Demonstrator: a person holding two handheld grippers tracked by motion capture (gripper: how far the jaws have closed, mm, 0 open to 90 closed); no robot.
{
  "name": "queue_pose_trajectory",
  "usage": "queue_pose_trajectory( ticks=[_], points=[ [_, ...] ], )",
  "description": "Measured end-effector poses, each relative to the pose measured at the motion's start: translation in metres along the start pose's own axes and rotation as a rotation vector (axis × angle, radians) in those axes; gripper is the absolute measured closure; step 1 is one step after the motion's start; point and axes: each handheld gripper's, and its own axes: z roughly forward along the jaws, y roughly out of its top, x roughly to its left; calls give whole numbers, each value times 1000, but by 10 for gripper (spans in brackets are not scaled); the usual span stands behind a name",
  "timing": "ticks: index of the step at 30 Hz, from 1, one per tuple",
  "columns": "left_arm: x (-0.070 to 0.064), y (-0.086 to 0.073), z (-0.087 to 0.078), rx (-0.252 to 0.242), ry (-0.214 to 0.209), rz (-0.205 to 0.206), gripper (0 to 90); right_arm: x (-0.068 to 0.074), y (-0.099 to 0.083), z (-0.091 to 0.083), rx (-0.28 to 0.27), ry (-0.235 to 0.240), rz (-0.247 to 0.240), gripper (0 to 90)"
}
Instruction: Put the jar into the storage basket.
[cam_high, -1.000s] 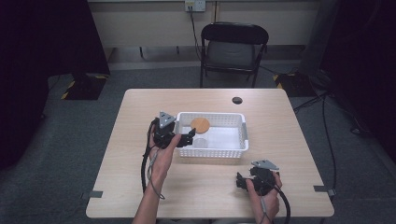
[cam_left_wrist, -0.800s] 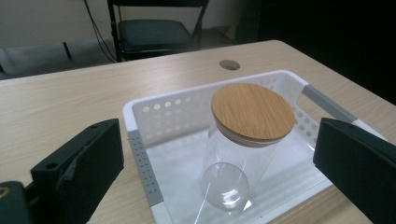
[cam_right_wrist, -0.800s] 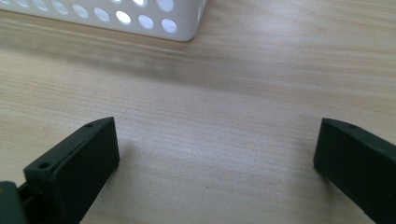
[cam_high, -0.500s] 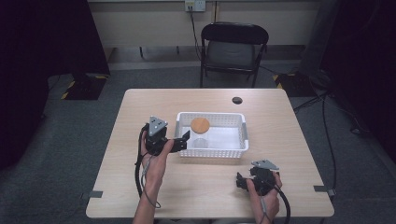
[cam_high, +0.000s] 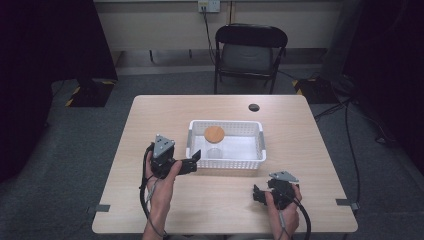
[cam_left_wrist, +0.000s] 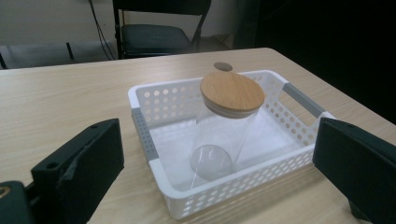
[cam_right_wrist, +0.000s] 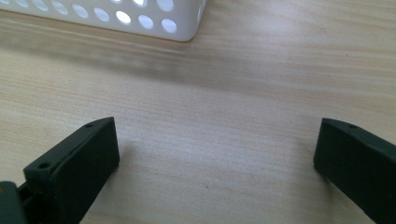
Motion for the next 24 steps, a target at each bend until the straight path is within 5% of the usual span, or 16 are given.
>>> queue_pose_trajectory(
  ticks=[9,24],
  points=[
    [-2,-28,-17,12,-3,12,16,0,0,0,0,0,0,0],
    [-4,-50,-25,3,23,14,16,0,0,0,0,0,0,0]
  ],
)
